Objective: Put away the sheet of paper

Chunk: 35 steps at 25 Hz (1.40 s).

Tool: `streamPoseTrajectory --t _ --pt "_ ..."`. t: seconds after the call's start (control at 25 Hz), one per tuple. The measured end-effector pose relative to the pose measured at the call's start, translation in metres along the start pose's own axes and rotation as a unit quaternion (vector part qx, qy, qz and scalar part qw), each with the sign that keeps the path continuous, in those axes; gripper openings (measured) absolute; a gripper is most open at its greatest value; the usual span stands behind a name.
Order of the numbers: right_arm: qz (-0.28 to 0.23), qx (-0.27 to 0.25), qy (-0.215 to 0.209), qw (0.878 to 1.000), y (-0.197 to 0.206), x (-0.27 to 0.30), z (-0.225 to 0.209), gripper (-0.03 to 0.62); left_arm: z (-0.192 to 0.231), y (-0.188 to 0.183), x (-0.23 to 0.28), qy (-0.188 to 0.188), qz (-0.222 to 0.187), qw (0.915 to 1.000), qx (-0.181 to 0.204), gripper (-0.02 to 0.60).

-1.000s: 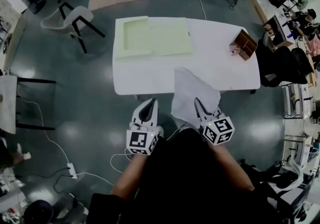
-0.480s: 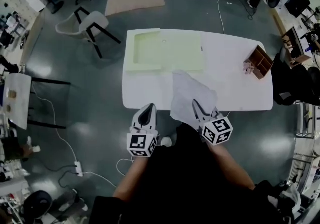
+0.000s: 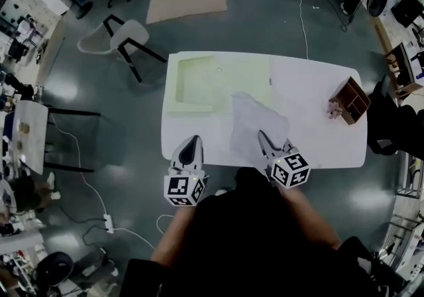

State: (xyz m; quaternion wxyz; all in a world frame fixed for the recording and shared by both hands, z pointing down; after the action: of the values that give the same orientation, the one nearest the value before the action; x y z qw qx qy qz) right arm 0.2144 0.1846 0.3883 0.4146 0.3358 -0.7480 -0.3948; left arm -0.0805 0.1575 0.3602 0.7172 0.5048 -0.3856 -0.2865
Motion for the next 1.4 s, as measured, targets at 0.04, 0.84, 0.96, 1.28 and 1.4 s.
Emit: streamPoseTrajectory --t 0.04,0.84,0.96,1.28,1.4 --pt "0.0 0.004 -0.002 1.0 -0.004 0.002 -0.005 -0.002 -0.001 -0.001 0.004 -0.003 0.002 1.0 -0.001 0.003" --pt "0.02 0.056 -0.094 0.994 -0.038 0.095 -0.095 -0.002 -0.011 -0.014 0.057 -0.118 0.027 0.9926 0.007 0.003" --pt "0.02 0.083 -0.094 0.992 -0.036 0.111 -0.1 -0.002 -0.014 -0.013 0.06 -0.126 0.035 0.9914 0.013 0.003" --pt "0.036 0.119 -0.077 0.989 -0.037 0.174 -0.104 -0.001 0.008 0.001 0.083 -0.105 0.047 0.9933 -0.007 0.003" --pt "0.058 0.126 -0.065 0.988 -0.032 0.197 -0.106 -0.002 0.02 0.008 0.098 -0.087 0.055 0.9944 -0.026 0.003"
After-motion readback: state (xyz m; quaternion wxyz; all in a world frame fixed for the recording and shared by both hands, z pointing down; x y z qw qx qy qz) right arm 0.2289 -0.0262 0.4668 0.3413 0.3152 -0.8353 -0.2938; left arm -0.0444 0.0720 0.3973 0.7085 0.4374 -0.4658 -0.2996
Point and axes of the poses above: the fingertips, and each gripper's own axes: x forward along the fingers, z to its left, y out of its underside, the point moved 10 cm from there along -x, backward along the fingers, and after that the axes turned 1 degree about -z, right-handed, at the moved point
